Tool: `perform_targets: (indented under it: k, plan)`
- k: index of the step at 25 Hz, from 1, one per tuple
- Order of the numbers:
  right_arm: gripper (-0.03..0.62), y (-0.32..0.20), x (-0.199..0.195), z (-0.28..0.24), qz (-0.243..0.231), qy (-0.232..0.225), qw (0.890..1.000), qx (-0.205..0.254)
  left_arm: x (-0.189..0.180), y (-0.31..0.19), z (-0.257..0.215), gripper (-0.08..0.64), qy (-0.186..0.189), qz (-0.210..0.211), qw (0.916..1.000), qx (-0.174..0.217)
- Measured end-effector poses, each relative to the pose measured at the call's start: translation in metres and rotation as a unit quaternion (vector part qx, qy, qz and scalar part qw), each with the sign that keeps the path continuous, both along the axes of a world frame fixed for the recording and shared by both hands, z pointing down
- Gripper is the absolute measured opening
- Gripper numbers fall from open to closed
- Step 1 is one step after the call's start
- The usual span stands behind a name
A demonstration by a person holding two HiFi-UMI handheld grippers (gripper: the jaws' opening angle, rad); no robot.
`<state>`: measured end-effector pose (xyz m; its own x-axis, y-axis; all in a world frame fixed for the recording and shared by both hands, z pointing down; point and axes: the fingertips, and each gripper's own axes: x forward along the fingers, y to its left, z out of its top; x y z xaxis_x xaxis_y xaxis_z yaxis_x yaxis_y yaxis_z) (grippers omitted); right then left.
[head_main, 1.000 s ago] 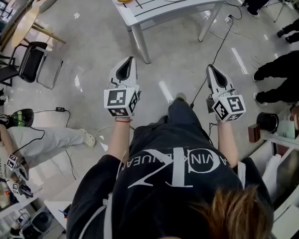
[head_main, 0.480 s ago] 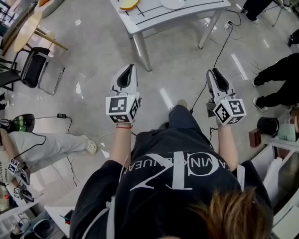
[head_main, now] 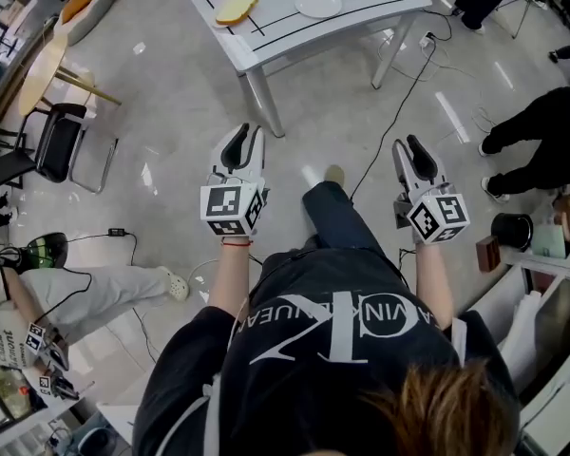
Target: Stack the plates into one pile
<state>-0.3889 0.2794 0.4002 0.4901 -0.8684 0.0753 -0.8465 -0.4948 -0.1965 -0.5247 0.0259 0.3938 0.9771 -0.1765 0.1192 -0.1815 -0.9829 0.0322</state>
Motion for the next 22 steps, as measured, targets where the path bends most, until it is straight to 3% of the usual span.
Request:
perform_targets:
  k: [13, 22]
  plan:
    - [0.13, -0.05, 0.098, 0.01, -0.006, -0.026, 1.0, -0.011, 0.095, -0.039, 0.013, 0.097, -0.027, 0.002, 0.9994, -0.02]
    - [0.127, -0.102, 0.173, 0.01, -0.044, -0.037, 0.998, -0.012, 0.162, -0.08, 0.003, 0.097, -0.035, -0.024, 0.9989, -0.019]
